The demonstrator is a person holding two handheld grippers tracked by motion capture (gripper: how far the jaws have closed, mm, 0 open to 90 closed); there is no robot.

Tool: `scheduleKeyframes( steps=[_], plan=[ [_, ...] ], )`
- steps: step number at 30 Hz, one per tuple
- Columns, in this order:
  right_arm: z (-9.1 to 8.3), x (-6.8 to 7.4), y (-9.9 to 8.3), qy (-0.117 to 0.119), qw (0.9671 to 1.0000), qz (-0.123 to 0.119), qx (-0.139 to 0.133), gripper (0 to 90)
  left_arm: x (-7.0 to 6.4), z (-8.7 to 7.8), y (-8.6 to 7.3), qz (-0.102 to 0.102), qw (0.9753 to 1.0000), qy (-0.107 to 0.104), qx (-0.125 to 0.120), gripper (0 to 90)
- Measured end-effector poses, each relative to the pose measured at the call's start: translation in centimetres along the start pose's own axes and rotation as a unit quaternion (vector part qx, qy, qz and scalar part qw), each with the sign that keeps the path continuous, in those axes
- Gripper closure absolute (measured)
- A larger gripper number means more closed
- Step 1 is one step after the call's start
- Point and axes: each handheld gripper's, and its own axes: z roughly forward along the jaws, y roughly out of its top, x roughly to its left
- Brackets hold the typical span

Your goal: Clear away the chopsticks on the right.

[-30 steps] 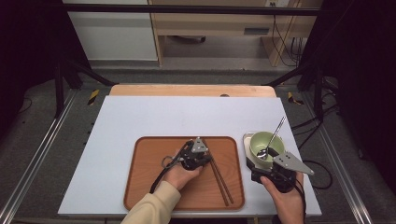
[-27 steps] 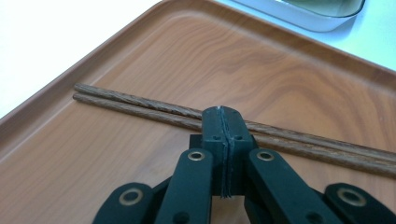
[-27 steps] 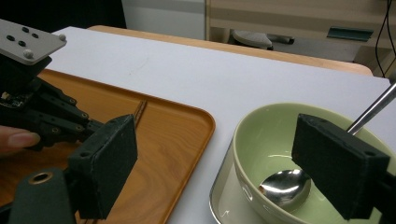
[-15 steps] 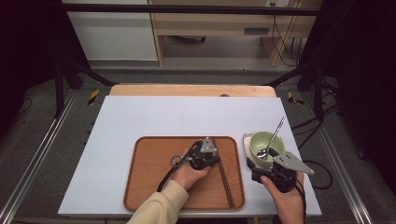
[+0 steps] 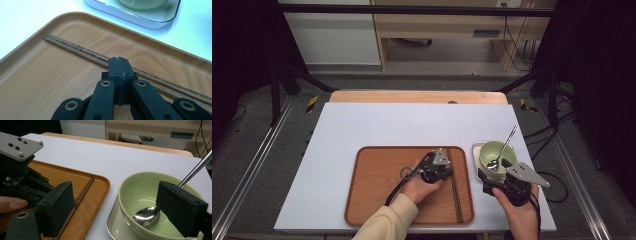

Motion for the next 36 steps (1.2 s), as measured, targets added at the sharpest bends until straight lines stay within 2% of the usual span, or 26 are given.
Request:
scheduleKeyframes(
  steps=[12, 17, 20, 22, 25, 26, 28, 29, 31, 32, 33, 34, 35, 36],
  plan=[
    [-0.1, -0.2, 0.0, -0.003, 1.0000, 0.005, -0.001, 14.7, -0.2, 0.4, 0.4, -0.001, 1.0000, -0.004, -0.002, 89.9],
    [-0.3, -0.2, 0.0, -0.001, 1.0000, 0.003, -0.002, 14.0, -0.3, -0.3, 0.6, 0.002, 0.9999, -0.001, -0.010, 89.9],
    [-0.5, -0.4, 0.0, 0.002, 1.0000, 0.001, 0.004, 11.2, 0.1, -1.6, 0.5, 0.005, 0.9999, 0.001, -0.016, 89.8],
    [-0.5, -0.5, 0.1, 0.002, 1.0000, 0.000, 0.007, 10.2, 0.2, -2.3, 0.3, -0.003, 0.9996, 0.001, -0.028, 89.7],
    [-1.0, -1.4, 0.6, -0.006, 1.0000, -0.002, 0.007, 11.0, 0.4, -4.0, -0.3, -0.002, 0.9991, 0.007, -0.041, 89.2],
    [-1.4, -2.3, 1.1, -0.012, 0.9999, -0.004, 0.006, 11.7, 0.5, -4.7, -0.6, -0.002, 0.9989, 0.009, -0.047, 88.3],
    [-1.5, -2.8, 1.3, -0.018, 0.9998, -0.006, 0.008, 12.5, 0.8, -5.9, -1.1, 0.002, 0.9985, 0.018, -0.053, 87.7],
    [-1.7, -3.9, 1.8, -0.027, 0.9994, -0.007, 0.021, 12.9, 0.9, -6.6, -1.4, 0.000, 0.9982, 0.021, -0.057, 85.5],
    [-1.7, -5.0, 2.1, -0.033, 0.9989, -0.009, 0.033, 14.0, 1.5, -8.5, -2.5, -0.005, 0.9970, 0.031, -0.070, 82.7],
    [-1.7, -5.0, 2.1, -0.033, 0.9989, -0.009, 0.033, 14.0, 1.5, -8.5, -2.5, -0.005, 0.9970, 0.031, -0.070, 80.7],
    [-1.7, -5.5, 2.2, -0.034, 0.9986, -0.012, 0.038, 14.8, 1.7, -9.1, -2.8, -0.007, 0.9966, 0.038, -0.073, 80.7],
    [-1.4, -6.4, 2.4, -0.033, 0.9981, -0.010, 0.051, 15.8, 2.1, -10.2, -3.5, -0.009, 0.9956, 0.051, -0.078, 77.0],
    [-1.2, -6.8, 2.5, -0.031, 0.9980, -0.009, 0.054, 17.2, 2.3, -10.7, -3.8, -0.007, 0.9950, 0.060, -0.080, 74.4],
    [-1.0, -7.2, 2.5, -0.030, 0.9978, -0.005, 0.059, 17.8, 2.3, -10.7, -3.8, -0.007, 0.9950, 0.060, -0.080, 71.5]
  ],
)
